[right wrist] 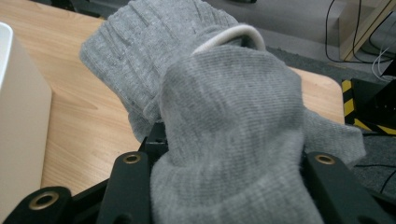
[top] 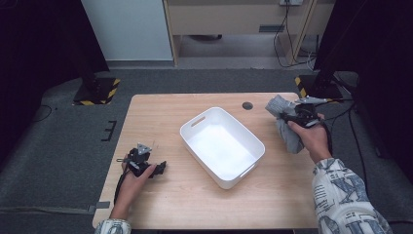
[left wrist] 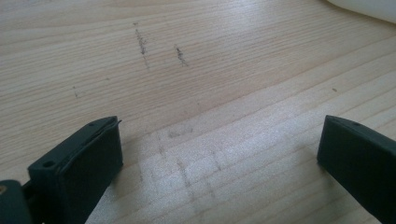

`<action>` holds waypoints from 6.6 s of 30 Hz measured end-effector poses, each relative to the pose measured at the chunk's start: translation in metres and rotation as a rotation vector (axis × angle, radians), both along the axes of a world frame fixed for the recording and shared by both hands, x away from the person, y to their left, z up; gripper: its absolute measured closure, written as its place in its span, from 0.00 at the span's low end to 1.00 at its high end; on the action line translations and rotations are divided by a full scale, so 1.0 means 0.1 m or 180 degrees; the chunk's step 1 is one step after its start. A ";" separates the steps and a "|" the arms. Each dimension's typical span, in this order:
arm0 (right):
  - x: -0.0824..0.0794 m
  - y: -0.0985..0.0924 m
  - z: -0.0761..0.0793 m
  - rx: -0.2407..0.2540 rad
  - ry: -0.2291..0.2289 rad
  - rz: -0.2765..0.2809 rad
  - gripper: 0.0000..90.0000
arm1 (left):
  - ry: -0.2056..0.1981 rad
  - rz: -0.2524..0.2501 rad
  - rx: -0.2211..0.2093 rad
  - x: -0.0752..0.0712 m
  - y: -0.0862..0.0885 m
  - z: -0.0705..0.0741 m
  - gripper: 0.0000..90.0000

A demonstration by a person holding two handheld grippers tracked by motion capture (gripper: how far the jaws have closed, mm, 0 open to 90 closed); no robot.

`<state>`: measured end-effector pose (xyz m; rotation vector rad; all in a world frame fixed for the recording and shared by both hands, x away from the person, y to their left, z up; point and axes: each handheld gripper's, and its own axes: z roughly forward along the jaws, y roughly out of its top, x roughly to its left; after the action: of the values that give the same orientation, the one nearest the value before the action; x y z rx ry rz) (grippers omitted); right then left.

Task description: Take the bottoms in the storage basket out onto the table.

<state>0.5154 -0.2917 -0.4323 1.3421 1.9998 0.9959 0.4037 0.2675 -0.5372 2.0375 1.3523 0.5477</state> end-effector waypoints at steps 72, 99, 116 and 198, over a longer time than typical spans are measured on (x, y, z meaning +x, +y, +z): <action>-0.04 0.23 0.05 0.0300 -0.0182 0.0337 0.40 | -0.0001 0.0004 0.0000 0.00 0.00 0.00 0.00; -0.13 0.82 0.11 0.0211 -0.0039 0.0926 0.66 | -0.0002 -0.0017 0.0001 0.00 -0.01 0.00 0.00; -0.09 1.10 -0.03 0.0143 0.0168 0.1207 0.62 | -0.0001 -0.0016 0.0002 0.00 -0.01 0.00 0.00; -0.39 1.43 -0.15 0.0114 0.0558 0.1348 0.88 | -0.0310 -0.0359 -0.0596 0.27 -0.67 0.81 0.76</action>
<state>0.4760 -0.1486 -0.4470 1.0745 2.4763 1.1314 0.4305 0.2007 -0.4561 1.8968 1.1778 0.4466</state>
